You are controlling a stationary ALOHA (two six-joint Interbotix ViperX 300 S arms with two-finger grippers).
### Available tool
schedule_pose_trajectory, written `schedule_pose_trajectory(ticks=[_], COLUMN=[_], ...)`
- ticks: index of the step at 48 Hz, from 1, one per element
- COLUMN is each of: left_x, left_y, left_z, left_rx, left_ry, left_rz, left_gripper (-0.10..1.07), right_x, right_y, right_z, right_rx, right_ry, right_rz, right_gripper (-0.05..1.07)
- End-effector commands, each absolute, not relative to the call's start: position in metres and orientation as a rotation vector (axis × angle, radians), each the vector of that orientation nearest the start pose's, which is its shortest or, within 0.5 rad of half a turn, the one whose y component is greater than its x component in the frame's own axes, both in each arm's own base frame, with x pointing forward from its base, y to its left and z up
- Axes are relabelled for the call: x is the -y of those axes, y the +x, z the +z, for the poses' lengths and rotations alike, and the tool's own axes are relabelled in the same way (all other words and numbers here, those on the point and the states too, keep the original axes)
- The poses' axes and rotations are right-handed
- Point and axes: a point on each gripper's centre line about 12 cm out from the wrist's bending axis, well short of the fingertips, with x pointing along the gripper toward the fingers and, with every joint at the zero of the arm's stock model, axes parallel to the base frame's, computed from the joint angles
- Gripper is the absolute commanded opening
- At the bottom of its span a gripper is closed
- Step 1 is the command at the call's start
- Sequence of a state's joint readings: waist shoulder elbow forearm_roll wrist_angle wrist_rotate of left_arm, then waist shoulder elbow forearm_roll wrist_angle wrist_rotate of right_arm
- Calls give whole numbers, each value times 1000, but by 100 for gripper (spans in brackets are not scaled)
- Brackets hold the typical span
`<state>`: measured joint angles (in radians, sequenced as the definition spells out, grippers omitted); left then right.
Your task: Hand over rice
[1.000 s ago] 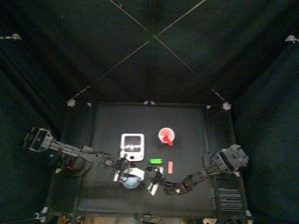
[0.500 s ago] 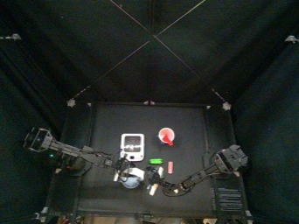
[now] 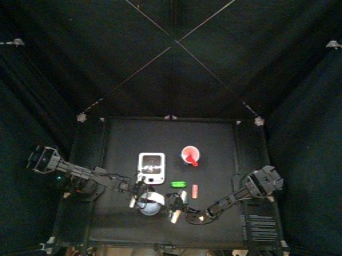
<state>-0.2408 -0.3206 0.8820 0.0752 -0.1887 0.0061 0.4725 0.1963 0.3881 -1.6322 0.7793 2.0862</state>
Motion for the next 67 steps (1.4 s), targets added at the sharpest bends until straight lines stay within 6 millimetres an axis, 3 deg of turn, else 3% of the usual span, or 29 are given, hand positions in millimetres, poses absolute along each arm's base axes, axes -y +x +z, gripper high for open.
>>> schedule_pose_trajectory(ticks=[1, 5, 19, 25, 34, 67], left_x=[80, 77, 69, 60, 46, 45], left_y=[320, 321, 318, 319, 311, 305], left_z=[238, 240, 241, 245, 242, 242], left_rx=[-320, -307, -295, -257, -224, -219], left_ry=[121, 114, 62, 4, -50, -50], left_rz=[-266, -258, -222, -177, -123, -121], left_gripper=[50, 55, 93, 102, 103, 103], right_x=[-126, -125, -124, -123, -123, -117], right_y=[432, 431, 428, 427, 424, 416], right_z=[224, 224, 224, 223, 225, 220], right_rx=[-305, -306, -311, -313, -308, -352], right_ry=[145, 145, 164, 164, 170, 248], right_rz=[-378, -378, -389, -397, -404, -470], right_gripper=[58, 58, 58, 57, 57, 57])
